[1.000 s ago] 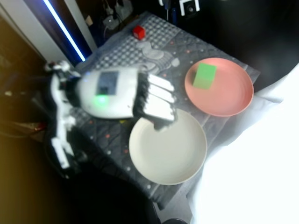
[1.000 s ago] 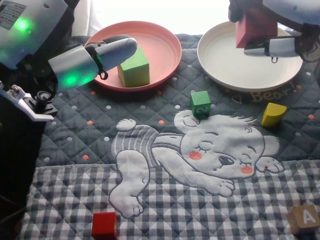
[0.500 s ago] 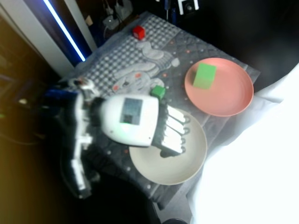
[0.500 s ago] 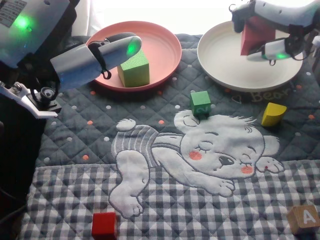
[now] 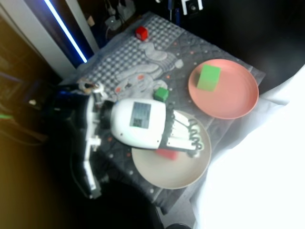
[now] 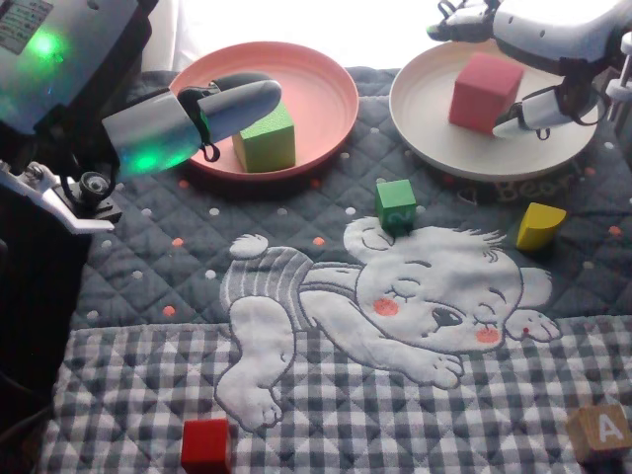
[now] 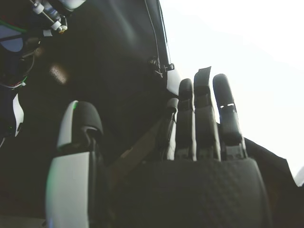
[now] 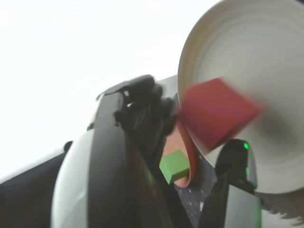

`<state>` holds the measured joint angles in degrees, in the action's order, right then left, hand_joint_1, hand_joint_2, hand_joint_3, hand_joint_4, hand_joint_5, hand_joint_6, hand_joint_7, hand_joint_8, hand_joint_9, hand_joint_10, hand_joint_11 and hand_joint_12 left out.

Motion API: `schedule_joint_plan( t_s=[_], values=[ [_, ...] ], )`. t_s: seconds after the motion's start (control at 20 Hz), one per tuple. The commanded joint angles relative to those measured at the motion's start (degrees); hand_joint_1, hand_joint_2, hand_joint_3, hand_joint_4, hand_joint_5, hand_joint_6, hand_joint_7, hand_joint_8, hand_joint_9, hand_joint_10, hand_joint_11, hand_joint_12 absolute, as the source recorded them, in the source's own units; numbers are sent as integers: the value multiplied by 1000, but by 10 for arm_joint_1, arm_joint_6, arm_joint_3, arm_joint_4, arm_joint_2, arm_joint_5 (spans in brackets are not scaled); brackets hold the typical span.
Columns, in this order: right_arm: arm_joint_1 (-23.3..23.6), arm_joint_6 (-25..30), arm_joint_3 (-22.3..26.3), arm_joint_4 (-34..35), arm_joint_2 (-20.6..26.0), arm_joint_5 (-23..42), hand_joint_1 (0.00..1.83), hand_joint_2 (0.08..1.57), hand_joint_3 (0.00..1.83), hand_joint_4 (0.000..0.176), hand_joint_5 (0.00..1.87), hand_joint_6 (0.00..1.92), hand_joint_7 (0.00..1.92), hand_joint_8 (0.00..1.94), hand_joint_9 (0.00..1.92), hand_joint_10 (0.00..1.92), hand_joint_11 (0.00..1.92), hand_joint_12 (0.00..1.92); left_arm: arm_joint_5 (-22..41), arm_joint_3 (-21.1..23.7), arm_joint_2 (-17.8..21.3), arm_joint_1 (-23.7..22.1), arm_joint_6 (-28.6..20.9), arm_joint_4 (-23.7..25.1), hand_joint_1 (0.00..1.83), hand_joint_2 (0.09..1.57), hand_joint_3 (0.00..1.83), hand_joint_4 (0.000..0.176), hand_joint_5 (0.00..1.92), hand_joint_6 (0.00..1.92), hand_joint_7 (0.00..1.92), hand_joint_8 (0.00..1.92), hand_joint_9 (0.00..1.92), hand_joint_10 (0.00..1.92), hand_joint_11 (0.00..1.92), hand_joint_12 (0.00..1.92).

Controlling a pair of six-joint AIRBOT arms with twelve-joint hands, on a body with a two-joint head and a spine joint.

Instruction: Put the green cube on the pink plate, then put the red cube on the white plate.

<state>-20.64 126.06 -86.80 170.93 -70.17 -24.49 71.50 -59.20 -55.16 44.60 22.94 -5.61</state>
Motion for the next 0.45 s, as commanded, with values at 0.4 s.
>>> schedule_joint_plan(
  t_s=[0.4],
  values=[
    [-22,-1,130,14,98,-205,872,906,0,0,275,14,228,17,179,22,0,817,91,8,12,10,-1,-17,409,1198,3,43,105,1,355,3,450,32,49,1238]
  ],
)
